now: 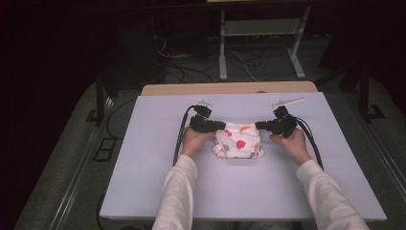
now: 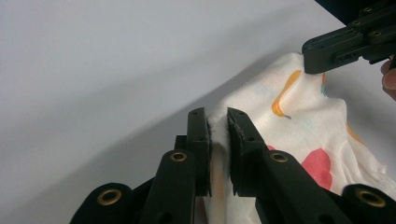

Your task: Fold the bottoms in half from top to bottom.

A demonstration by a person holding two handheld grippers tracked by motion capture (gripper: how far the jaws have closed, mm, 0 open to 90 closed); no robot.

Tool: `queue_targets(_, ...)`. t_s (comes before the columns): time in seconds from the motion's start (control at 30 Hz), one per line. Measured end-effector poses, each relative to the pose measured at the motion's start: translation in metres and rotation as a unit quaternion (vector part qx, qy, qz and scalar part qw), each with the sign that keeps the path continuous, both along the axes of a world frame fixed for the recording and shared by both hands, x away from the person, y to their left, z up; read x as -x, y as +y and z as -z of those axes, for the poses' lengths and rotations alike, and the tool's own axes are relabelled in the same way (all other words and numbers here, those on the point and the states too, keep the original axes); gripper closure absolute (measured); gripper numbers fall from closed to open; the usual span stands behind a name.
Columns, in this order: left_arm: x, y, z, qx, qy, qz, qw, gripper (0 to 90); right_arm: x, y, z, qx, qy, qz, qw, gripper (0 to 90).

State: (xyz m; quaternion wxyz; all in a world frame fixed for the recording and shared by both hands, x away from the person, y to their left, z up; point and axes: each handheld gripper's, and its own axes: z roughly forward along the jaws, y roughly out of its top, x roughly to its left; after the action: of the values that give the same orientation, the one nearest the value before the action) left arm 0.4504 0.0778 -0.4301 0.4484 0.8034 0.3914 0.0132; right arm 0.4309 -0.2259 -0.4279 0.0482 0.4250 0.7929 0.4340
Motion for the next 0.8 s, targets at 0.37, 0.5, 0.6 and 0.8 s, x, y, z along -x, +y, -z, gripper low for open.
queue_targets(0.37,-0.011,0.004,0.001,0.001,-0.021,-0.023,0.9995,79.5,-0.008,0.006,0.002,-0.009,-0.008,0.02,0.9997,87.2)
queue_targets(0.5,-0.013,0.005,0.004,0.003,-0.019,-0.033,0.9993,79.5,-0.01,0.009,0.004,-0.005,-0.022,0.024,0.9995,87.2)
queue_targets(0.6,-0.014,0.005,0.005,0.003,-0.02,-0.034,0.9992,79.5,-0.012,0.011,0.005,-0.001,-0.024,0.026,0.9994,87.2)
queue_targets(0.8,-0.014,0.007,0.007,0.001,-0.025,-0.034,0.9991,79.4,-0.018,0.013,0.007,0.004,-0.025,0.03,0.9992,87.2)
